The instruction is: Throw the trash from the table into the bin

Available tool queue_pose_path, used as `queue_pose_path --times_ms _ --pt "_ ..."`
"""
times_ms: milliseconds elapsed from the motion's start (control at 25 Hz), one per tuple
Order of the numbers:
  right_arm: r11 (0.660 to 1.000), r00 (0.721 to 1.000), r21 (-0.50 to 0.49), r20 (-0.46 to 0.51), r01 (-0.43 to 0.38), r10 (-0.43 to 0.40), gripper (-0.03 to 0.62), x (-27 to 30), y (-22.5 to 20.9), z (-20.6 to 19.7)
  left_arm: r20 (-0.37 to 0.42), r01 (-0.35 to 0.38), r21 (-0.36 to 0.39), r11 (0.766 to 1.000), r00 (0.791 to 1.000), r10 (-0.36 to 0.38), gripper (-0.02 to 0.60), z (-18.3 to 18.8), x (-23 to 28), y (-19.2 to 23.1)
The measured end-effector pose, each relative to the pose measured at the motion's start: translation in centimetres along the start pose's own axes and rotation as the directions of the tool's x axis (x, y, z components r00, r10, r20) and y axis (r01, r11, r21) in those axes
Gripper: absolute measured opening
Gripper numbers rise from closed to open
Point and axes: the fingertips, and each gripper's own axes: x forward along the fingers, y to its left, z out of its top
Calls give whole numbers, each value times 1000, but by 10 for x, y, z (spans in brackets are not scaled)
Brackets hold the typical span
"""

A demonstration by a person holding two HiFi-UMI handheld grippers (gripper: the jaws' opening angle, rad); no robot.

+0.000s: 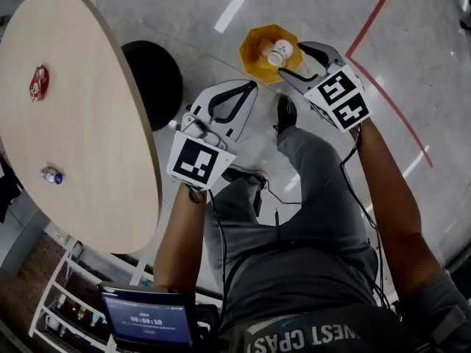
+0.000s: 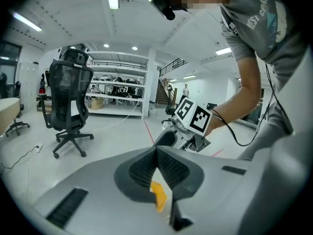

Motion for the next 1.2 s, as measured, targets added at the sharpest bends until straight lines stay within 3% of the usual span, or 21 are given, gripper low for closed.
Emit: queue_pose_path --times_ms 240,520,720,840,960,1040,1160,1200 --pt "999 999 -14 23 37 -36 270 -46 15 41 31 -5 44 999 1000 4 43 52 -37 -8" --pt "996 993 -13 83 86 -85 270 -128 55 89 48 -2 131 991 999 -4 43 132 -98 -47" --pt "996 985 -5 149 91 -89 268 -195 101 144 105 -51 191 980 994 32 43 200 -174 -70" --pt "998 984 -4 168 65 -63 261 -210 118 156 132 -84 194 977 989 59 43 208 -201 -74" --pt "994 975 -39 205 99 -89 39 -242 137 178 154 -121 207 971 984 90 43 220 -239 -85" --pt "991 965 -60 241 117 -99 11 -281 163 208 196 -159 196 968 973 120 43 249 -282 -99" --pt "985 952 -106 288 134 -98 11 -331 203 251 350 -232 33 972 914 206 43 299 -347 -114" --pt "983 948 -120 304 139 -97 11 -337 211 261 372 -250 10 968 900 229 43 303 -362 -115"
